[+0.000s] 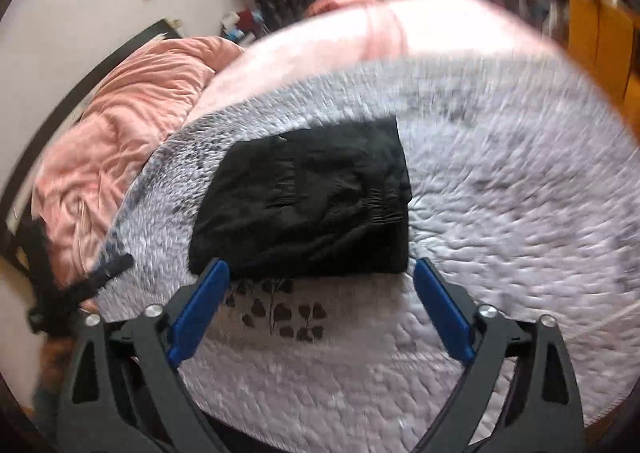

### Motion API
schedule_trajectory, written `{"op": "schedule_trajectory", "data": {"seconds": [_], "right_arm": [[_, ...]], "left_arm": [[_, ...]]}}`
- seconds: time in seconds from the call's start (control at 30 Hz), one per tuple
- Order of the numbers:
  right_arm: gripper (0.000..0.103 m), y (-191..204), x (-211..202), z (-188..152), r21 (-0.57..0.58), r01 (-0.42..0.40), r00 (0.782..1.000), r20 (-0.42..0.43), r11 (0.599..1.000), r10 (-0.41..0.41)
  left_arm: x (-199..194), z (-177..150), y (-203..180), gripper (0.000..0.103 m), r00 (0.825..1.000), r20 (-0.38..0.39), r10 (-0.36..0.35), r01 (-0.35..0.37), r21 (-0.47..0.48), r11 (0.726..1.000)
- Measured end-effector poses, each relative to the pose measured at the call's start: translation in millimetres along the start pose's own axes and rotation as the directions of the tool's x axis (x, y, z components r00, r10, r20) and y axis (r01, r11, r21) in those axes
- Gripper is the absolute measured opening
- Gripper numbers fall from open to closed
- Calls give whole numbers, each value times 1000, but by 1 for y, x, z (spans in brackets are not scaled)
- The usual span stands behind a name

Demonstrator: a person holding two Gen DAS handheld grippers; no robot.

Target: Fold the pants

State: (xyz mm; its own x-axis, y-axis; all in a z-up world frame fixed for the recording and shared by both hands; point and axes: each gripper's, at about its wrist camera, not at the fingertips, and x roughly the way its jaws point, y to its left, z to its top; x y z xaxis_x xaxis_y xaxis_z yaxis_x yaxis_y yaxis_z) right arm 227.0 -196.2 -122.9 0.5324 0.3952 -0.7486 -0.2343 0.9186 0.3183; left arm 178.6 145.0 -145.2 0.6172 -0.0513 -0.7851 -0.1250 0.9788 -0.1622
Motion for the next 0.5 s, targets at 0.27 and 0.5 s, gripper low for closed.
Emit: {"op": "schedule_trajectory", "data": {"seconds": [0.27, 0.5], "right_arm": [[100, 80, -110, -67, -108, 195, 978, 97, 975, -185], [100, 118, -167, -96, -152, 281, 958, 96, 948, -269]], "left_arm": [[-136, -47, -40, 99, 992, 109, 63, -63, -1, 998], [-208, -85, -68, 99, 982, 162, 95, -107, 72, 992]]}}
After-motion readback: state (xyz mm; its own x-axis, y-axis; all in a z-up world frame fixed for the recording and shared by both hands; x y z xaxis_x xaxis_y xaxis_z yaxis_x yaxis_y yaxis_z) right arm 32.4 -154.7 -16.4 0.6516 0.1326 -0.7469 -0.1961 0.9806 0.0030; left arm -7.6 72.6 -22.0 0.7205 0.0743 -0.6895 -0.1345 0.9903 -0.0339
